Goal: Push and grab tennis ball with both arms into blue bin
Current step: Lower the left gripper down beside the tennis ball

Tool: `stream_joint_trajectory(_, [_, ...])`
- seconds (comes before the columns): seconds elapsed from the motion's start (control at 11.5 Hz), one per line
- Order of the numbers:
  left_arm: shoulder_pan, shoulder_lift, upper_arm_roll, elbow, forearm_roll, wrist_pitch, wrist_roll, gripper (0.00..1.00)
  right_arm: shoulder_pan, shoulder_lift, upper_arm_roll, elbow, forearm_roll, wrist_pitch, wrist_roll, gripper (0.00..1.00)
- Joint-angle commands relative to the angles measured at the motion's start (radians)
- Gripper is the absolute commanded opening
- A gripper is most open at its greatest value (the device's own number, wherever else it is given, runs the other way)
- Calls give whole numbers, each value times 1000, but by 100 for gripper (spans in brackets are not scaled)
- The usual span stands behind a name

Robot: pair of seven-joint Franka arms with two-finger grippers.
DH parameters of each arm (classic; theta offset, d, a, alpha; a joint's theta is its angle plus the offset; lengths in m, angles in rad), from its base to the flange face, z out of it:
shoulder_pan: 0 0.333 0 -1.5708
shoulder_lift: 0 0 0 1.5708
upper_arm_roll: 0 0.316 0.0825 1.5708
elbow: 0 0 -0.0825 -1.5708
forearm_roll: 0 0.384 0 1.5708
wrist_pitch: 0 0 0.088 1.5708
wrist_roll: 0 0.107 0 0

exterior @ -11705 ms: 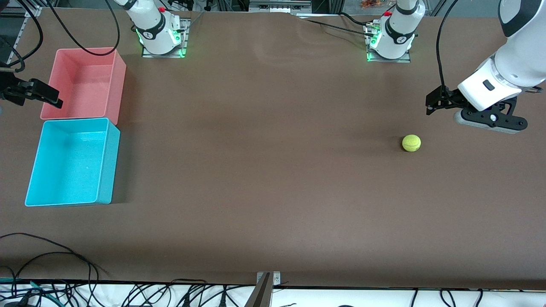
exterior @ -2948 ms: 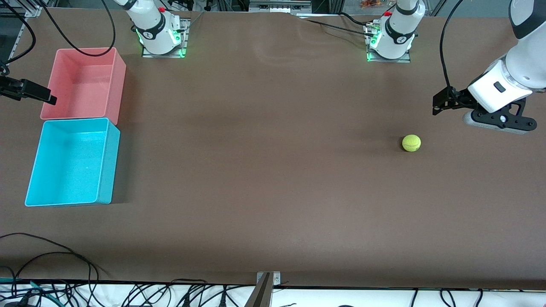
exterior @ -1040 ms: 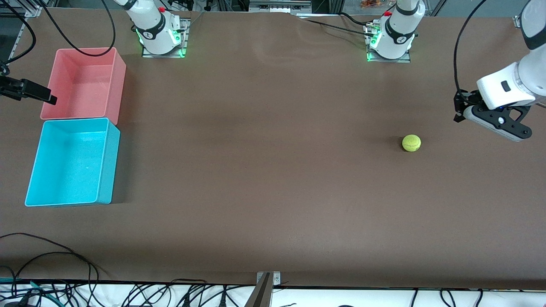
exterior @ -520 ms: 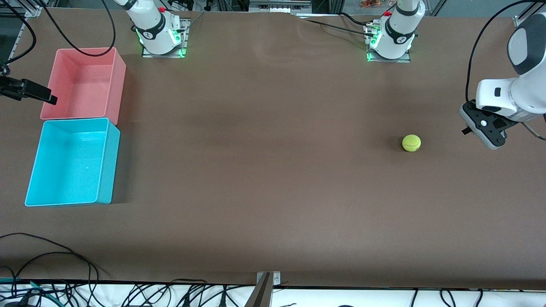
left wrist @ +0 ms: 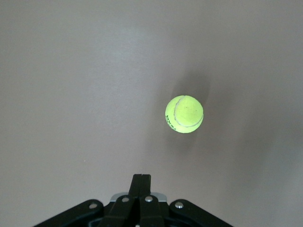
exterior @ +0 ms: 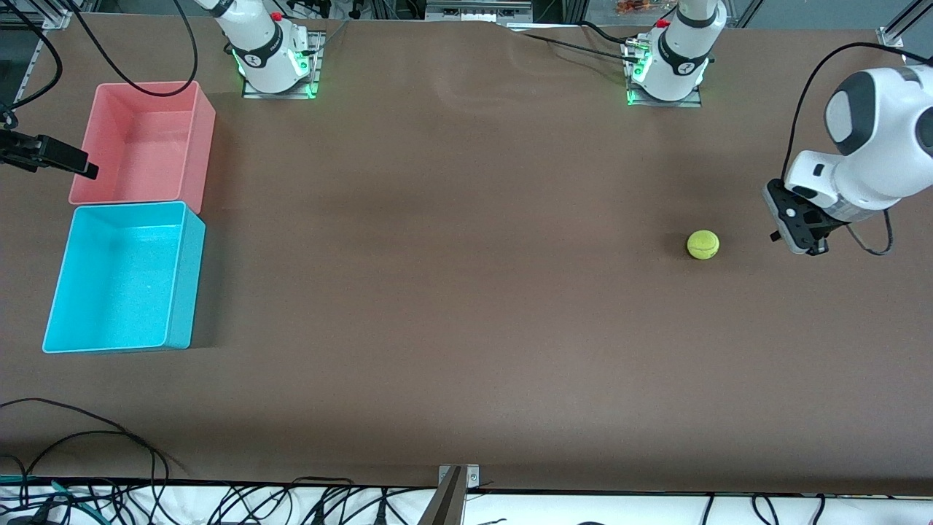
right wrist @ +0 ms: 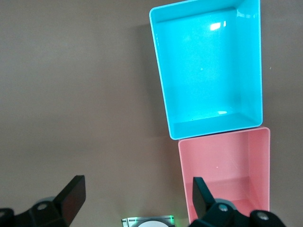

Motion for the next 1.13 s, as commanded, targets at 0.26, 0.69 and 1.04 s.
stream_joint_trajectory(0.26, [79, 84, -10, -94, -6, 260, 465, 0, -3, -4, 2, 10, 15, -17, -9, 100])
stream_joint_trajectory(0.69, [103, 151, -10, -154, -6, 346, 476, 0, -3, -4, 2, 10, 15, -17, -9, 100])
stream_joint_trajectory(1.04, [126, 197, -9, -160, -6, 389, 475, 0, -3, -4, 2, 10, 15, -17, -9, 100])
